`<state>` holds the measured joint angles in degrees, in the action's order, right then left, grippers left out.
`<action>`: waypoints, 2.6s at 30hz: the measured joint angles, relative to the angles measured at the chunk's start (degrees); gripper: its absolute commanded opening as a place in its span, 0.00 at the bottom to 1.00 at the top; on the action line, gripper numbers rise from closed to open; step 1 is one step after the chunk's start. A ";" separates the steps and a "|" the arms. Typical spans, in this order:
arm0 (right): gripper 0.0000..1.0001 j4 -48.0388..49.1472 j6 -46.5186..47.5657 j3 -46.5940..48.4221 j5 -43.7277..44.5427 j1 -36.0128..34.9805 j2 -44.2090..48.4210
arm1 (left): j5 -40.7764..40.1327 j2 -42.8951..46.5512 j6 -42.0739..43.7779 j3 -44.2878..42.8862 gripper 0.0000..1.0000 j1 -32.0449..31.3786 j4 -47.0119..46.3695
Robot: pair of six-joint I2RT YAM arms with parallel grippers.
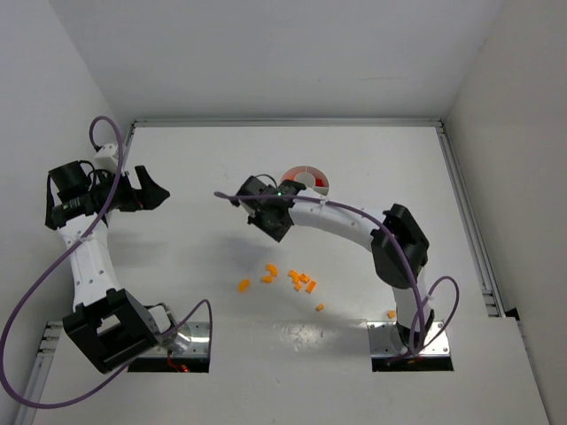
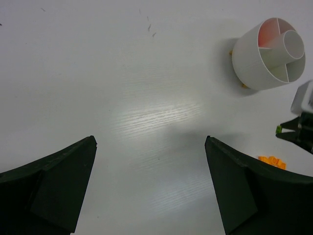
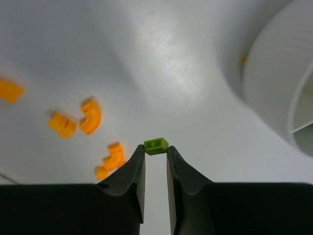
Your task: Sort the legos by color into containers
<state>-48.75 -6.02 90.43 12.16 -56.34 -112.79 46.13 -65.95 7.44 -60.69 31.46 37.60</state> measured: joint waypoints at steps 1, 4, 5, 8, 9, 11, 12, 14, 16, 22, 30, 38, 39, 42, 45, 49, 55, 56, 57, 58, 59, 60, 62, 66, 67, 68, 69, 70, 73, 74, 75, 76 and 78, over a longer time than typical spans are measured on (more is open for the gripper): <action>0.00 -0.17 0.07 1.81 0.39 1.16 -0.72 | 0.02 0.00 -0.15 0.00 0.99 0.00 -0.04; 0.00 -0.20 0.22 7.04 1.25 4.37 -2.82 | -0.02 0.00 -0.44 0.00 0.99 0.00 -0.35; 0.00 -0.39 0.28 8.72 1.44 5.20 -3.52 | -0.04 0.00 -0.59 -0.02 0.99 0.00 -0.57; 0.00 -0.48 0.66 12.98 2.47 7.56 -5.22 | -0.02 -0.11 -0.66 -0.02 0.99 0.00 -0.98; 0.00 -0.57 0.87 14.05 2.91 8.20 -5.66 | -0.02 -0.24 -0.68 -0.02 0.99 0.00 -1.09; 0.00 -0.59 1.09 14.95 3.43 8.81 -6.10 | -0.04 -0.59 -0.68 -0.02 0.99 0.00 -1.16; 0.00 -0.59 1.16 15.19 3.72 9.18 -6.32 | -0.04 -0.70 -0.68 -0.02 0.99 0.00 -1.14; 0.00 -0.70 1.33 15.37 4.02 9.88 -6.71 | -0.04 -0.74 -0.70 -0.02 0.99 0.00 -1.20; 0.00 -0.92 1.42 15.82 4.26 10.58 -7.32 | -0.07 -0.76 -0.81 -0.02 0.99 0.00 -1.42; 0.00 -1.01 1.53 18.14 4.87 13.33 -9.62 | -0.04 -1.86 -1.97 -0.15 0.99 0.00 -2.36; 0.17 -1.03 1.49 19.06 5.57 15.52 -11.04 | -0.04 -3.13 -3.15 -0.31 0.99 0.00 -3.58; 0.38 -1.07 1.64 19.32 4.52 15.74 -11.04 | -0.09 -3.37 -3.45 -0.33 0.99 -0.26 -3.89; 0.43 -1.07 1.66 19.32 4.24 15.74 -11.04 | -0.11 -3.37 -3.45 -0.33 0.99 -0.31 -3.91; 0.49 -1.09 1.70 19.32 3.63 15.72 -11.04 | -0.11 -3.37 -3.45 -0.33 0.99 -0.37 -3.89; 0.49 -1.11 1.73 19.32 3.17 15.74 -11.04 | -0.17 -3.37 -3.45 -0.33 0.99 -0.68 -3.91; 0.56 -1.25 1.95 19.17 2.78 15.76 -10.14 | -1.14 -3.17 -3.32 -0.33 0.99 -3.02 -3.93; 0.66 1.77 3.74 9.79 3.93 17.86 0.85 | -6.12 2.12 -1.73 2.64 0.99 -13.07 -4.70; 0.66 2.86 4.39 6.73 3.72 18.99 3.61 | -6.99 3.26 -1.53 3.54 0.99 -15.32 -4.72; 0.62 3.39 5.11 3.34 3.56 20.59 6.58 | -7.89 4.37 -1.42 4.50 0.99 -17.57 -4.74; 0.61 3.74 5.84 0.35 3.34 22.25 9.16 | -8.61 5.42 -1.18 5.55 0.99 -19.74 -4.85; 0.61 3.69 6.34 -2.34 3.19 24.09 11.50 | -9.07 6.23 -0.85 6.54 0.99 -21.62 -4.79; 0.59 4.22 6.73 -5.40 2.93 26.21 13.73 | -9.51 7.04 -0.57 7.76 0.99 -24.35 -4.74; 0.58 4.61 7.63 -10.36 2.25 30.62 16.72 | -8.96 8.00 0.02 9.81 0.99 -29.05 -4.68; 0.58 3.43 8.41 -16.11 -1.44 40.83 18.69 | -5.20 8.28 -0.31 14.47 0.94 -41.29 -7.08; 0.58 2.97 8.41 -16.33 -2.69 43.10 18.69 | -3.45 8.20 -1.55 16.15 0.90 -43.98 -9.68; 0.58 2.49 8.39 -16.33 -3.80 45.35 18.69 | -1.90 7.98 -2.93 17.88 0.89 -45.94 -12.15; 0.58 2.16 8.37 -16.33 -4.83 47.47 18.69 | -0.61 7.48 -4.76 19.47 0.87 -48.19 -14.75; 0.57 1.73 8.17 -16.33 -5.86 49.72 18.69 | -0.26 6.75 -5.99 20.46 0.82 -49.92 -17.00; 0.57 0.31 7.50 -16.33 -9.79 55.10 18.64 | -1.60 2.67 -10.08 21.88 0.80 -60.46 -25.46; 0.57 -0.04 7.26 -16.33 -11.15 56.65 18.64 | -2.27 1.49 -11.06 21.88 0.79 -63.93 -28.20; 0.57 -0.44 6.99 -16.33 -12.68 58.31 18.62 | -3.37 -0.02 -11.82 21.79 0.79 -68.24 -31.71; 0.57 -0.83 6.73 -16.33 -13.94 59.63 18.62 | -4.33 -1.68 -12.48 21.44 0.77 -71.65 -34.84; 0.57 -1.46 6.08 -16.31 -16.81 62.51 18.62 | -6.99 -6.49 -13.66 19.78 0.71 -79.06 -40.81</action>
<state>-50.22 0.05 74.13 -4.64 6.17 -94.17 39.13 -72.44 -6.22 -40.91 -47.59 -3.20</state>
